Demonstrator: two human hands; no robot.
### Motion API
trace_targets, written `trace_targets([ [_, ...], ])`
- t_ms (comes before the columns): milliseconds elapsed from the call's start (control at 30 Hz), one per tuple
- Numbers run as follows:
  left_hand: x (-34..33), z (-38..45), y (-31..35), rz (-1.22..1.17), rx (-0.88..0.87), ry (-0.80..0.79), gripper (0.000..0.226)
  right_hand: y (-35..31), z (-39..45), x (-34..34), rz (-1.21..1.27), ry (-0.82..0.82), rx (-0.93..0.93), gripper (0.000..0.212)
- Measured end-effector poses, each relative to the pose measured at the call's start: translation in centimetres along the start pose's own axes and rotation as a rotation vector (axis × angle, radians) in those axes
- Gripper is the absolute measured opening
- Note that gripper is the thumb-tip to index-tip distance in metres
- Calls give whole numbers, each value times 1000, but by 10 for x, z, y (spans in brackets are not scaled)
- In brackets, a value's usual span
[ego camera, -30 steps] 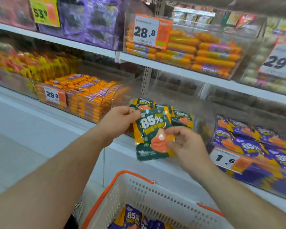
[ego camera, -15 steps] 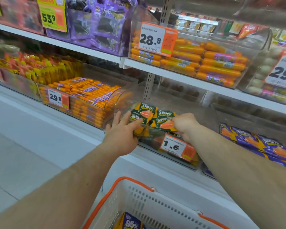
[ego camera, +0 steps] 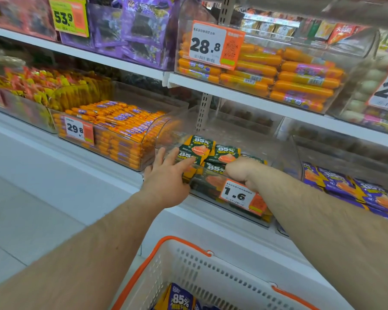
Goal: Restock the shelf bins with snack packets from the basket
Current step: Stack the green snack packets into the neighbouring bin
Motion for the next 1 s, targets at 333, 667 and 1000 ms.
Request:
trace_targets([
  [333,0,-1,1,-7,3,-11,72,3,7,-5,35,-97,-43,20],
  [667,0,-1,1,0,3,-6,71,2,5,-2,144,-117,-55,16],
  [1000,-2,-2,1,-3,4,-13,72,9,4,2,281,-112,-54,22],
])
Point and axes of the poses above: each hand's wrist, its own z-axis towards the middle knuckle, its own x-axis out of the back of the hand, y = z × x, the point moved 5 cm from there along z, towards the middle knuckle, and after that the axes turned 10 degrees about -y, right-handed, at the moved point
